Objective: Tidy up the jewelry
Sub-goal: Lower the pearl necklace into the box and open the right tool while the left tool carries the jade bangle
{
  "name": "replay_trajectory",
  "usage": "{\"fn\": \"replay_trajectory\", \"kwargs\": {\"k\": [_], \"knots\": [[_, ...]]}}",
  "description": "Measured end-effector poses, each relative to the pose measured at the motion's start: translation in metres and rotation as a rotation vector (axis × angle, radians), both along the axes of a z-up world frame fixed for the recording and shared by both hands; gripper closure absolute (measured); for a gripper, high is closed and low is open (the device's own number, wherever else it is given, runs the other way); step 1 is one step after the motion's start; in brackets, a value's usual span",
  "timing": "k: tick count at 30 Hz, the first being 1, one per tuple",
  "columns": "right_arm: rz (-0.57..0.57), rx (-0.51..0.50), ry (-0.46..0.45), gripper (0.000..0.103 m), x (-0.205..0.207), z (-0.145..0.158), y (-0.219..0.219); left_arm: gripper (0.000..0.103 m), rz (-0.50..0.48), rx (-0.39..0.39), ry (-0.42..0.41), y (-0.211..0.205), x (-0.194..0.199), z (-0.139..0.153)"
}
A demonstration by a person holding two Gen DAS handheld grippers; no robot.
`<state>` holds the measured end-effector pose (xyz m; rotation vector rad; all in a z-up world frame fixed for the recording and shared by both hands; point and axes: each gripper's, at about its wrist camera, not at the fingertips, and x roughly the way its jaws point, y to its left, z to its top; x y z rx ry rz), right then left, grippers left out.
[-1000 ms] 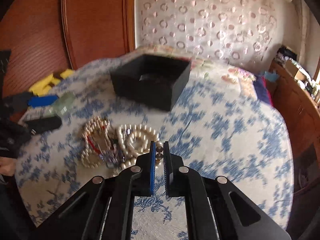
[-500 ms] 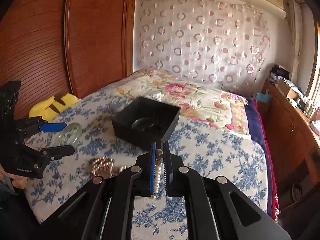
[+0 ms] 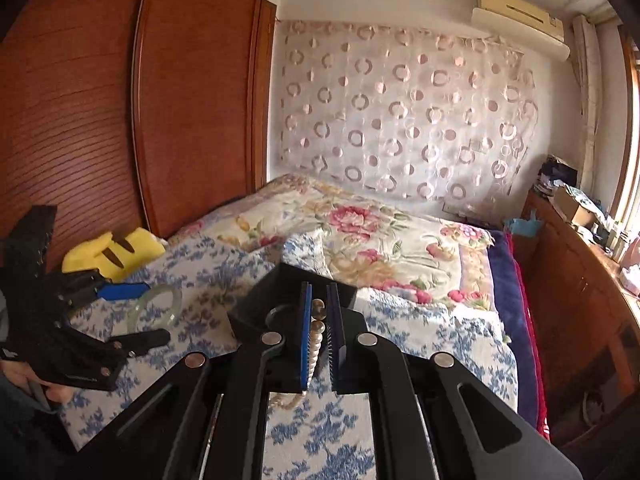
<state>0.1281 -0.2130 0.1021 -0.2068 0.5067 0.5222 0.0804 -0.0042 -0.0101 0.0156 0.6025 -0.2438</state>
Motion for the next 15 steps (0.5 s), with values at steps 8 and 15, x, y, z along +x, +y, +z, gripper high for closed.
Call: {"fn": "replay_trajectory", "kwargs": {"k": [8, 15], "knots": [[0.02, 0.009, -0.03, 0.095, 0.01, 0.019, 0.013, 0.034, 0.011, 0.005, -0.005, 0.002, 0.014, 0.003], [0.023, 0.003, -0.051, 0.095, 0.02, 0.036, 0.024, 0.034, 0.021, 0.017, -0.01, 0.001, 0.027, 0.007]]}}
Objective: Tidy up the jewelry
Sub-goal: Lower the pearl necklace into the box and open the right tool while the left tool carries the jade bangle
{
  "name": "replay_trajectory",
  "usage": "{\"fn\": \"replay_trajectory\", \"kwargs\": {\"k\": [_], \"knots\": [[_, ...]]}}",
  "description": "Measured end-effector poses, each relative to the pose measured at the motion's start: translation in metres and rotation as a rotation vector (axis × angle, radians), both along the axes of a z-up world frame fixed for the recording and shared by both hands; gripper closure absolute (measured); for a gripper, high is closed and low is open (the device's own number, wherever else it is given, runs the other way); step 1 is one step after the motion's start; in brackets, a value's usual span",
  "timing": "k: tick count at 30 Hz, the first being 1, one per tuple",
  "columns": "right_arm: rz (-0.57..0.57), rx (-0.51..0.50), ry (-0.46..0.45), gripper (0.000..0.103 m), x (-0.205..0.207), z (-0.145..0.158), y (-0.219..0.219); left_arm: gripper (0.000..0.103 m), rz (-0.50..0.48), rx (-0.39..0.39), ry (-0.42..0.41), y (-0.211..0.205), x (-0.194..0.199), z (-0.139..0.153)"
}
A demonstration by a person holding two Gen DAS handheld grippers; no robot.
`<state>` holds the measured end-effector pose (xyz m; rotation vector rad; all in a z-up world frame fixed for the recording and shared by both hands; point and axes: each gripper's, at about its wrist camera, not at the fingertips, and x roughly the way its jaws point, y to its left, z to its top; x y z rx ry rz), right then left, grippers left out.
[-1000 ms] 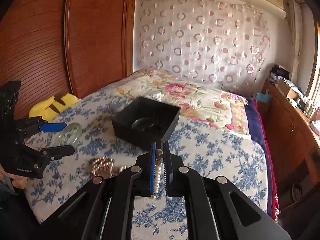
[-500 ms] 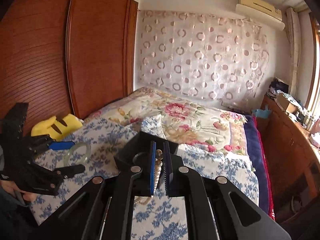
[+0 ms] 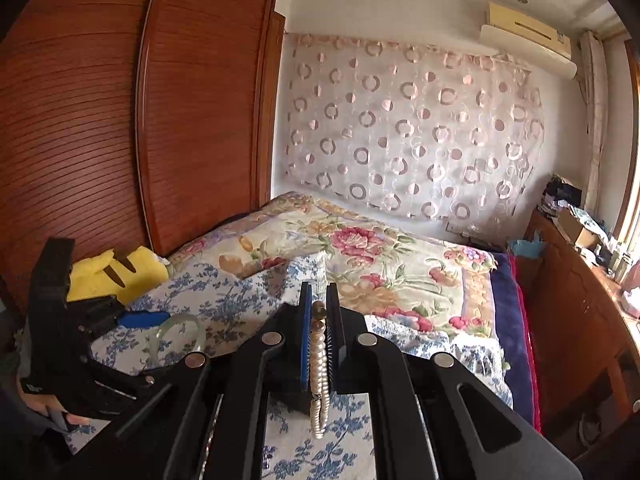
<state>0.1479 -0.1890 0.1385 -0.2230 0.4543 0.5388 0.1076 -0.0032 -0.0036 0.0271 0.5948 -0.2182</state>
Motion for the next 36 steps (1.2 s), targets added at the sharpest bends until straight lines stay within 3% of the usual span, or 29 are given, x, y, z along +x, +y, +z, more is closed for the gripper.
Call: {"fn": "replay_trajectory", "kwargs": {"k": [8, 16, 23, 32, 36], "knots": [[-0.009, -0.021, -0.04, 0.095, 0.019, 0.024, 0.015, 0.034, 0.019, 0.01, 0.0, 0.004, 0.015, 0.003], [-0.034, -0.024, -0.028, 0.095, 0.045, 0.027, 0.026, 0.034, 0.019, 0.012, 0.017, 0.005, 0.029, 0.002], [-0.059, -0.023, 0.074, 0.095, 0.076, -0.008, 0.024, 0.034, 0.012, 0.032, 0.009, -0.001, 0.04, 0.007], [-0.065, -0.037, 0.245, 0.092, 0.091, -0.084, 0.032, 0.034, 0.015, 0.071, 0.044, -0.015, 0.067, -0.01], [-0.073, -0.038, 0.255, 0.092, 0.089, -0.095, 0.031, 0.034, 0.029, 0.065, 0.068, -0.014, 0.079, -0.019]]}}
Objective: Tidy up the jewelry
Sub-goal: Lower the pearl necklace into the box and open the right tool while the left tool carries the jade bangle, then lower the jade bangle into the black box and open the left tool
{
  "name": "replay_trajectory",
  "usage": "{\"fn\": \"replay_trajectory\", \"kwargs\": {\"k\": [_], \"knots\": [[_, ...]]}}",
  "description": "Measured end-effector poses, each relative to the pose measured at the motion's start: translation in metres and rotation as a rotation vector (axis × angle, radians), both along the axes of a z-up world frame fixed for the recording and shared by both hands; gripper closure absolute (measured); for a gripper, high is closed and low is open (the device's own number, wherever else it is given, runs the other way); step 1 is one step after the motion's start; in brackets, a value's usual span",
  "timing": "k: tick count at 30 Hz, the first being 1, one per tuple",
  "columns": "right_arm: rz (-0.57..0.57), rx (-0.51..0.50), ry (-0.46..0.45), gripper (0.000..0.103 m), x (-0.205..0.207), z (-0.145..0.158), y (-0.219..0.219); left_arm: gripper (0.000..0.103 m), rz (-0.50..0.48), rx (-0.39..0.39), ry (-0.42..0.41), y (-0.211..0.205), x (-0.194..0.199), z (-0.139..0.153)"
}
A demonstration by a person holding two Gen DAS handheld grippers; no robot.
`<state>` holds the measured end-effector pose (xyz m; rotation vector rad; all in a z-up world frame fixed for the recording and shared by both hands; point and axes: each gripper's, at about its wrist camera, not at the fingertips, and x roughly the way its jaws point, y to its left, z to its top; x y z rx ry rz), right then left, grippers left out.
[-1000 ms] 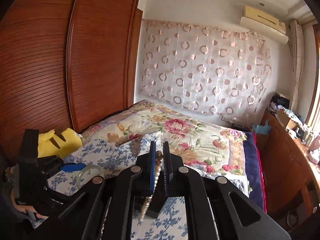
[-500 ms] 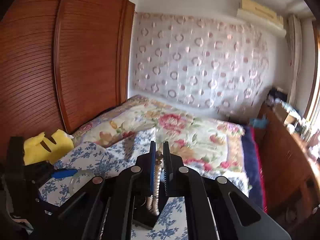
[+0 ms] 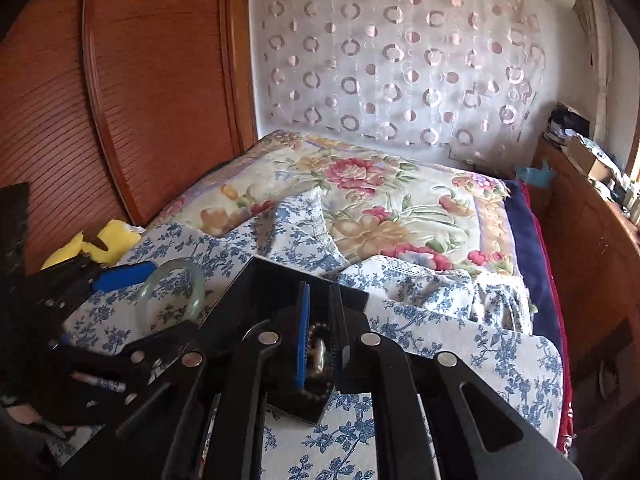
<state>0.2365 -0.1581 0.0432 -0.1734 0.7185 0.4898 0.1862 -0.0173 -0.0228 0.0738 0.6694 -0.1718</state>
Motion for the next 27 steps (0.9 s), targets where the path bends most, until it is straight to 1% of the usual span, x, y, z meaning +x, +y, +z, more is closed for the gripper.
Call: {"fn": "replay_trajectory", "kwargs": {"k": [3, 7, 11, 21, 27], "knots": [[-0.007, -0.005, -0.001, 0.091, -0.002, 0.0, -0.008, 0.034, 0.003, 0.002, 0.009, -0.002, 0.007, -0.005], [-0.029, 0.005, -0.002, 0.084, -0.007, -0.003, -0.025, 0.034, -0.003, 0.01, 0.023, -0.008, 0.015, -0.01], [-0.066, -0.037, -0.014, 0.084, -0.012, -0.01, -0.04, 0.034, -0.018, 0.022, 0.033, -0.018, 0.022, -0.014], [-0.085, -0.013, 0.019, 0.084, -0.015, -0.024, -0.07, 0.034, -0.044, 0.051, 0.054, -0.035, 0.033, -0.019], [-0.081, -0.005, 0.024, 0.084, -0.02, -0.029, -0.073, 0.033, -0.048, 0.053, 0.046, -0.037, 0.035, -0.016]]}}
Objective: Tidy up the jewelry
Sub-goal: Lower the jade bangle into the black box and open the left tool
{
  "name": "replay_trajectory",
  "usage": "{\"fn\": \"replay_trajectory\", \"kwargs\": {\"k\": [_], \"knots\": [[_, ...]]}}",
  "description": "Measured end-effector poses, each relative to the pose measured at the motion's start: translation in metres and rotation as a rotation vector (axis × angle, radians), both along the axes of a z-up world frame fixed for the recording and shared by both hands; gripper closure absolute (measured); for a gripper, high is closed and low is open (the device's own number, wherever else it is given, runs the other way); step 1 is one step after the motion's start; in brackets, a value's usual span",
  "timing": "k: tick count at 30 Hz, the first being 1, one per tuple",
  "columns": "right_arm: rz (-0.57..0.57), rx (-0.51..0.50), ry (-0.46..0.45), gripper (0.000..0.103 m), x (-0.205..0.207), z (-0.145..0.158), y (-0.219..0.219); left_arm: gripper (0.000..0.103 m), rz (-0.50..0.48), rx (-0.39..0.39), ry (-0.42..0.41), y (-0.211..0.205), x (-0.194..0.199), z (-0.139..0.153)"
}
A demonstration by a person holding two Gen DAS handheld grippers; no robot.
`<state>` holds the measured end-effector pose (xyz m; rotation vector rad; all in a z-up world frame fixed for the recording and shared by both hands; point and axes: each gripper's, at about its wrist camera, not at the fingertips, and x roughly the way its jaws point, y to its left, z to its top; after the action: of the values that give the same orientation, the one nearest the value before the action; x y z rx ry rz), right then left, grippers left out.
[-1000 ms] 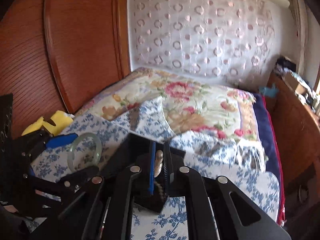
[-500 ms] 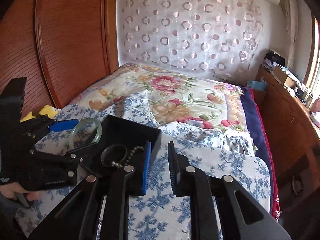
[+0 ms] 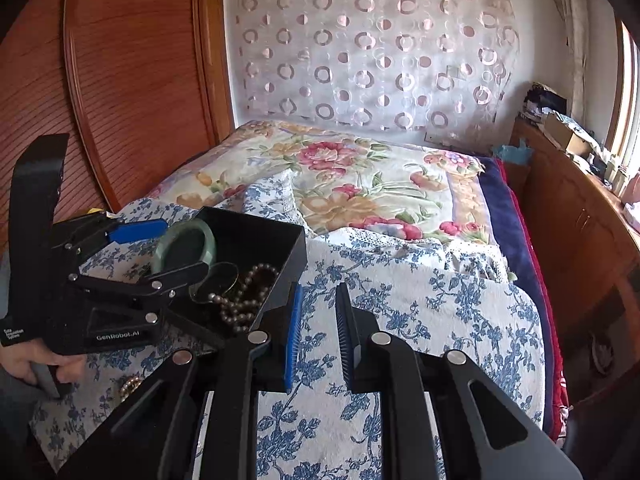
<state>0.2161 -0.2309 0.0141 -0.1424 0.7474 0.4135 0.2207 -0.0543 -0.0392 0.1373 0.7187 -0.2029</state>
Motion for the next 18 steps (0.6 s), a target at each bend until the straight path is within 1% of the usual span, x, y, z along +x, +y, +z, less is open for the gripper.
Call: {"fn": "replay_trajectory", "kwargs": {"k": [5, 11, 15, 18], "knots": [[0.007, 0.005, -0.008, 0.084, -0.009, 0.0, 0.0, 0.033, -0.013, -0.015, -0.011, 0.002, -0.009, 0.003], [0.052, 0.038, -0.019, 0.084, -0.037, -0.003, 0.003, 0.033, -0.047, -0.033, -0.028, 0.009, -0.043, 0.008], [0.09, 0.054, -0.011, 0.084, -0.056, -0.012, 0.011, 0.033, -0.053, -0.041, -0.026, 0.016, -0.067, 0.004], [0.111, 0.059, 0.003, 0.084, -0.069, -0.022, 0.016, 0.033, -0.047, -0.064, -0.008, 0.025, -0.083, -0.003]]}}
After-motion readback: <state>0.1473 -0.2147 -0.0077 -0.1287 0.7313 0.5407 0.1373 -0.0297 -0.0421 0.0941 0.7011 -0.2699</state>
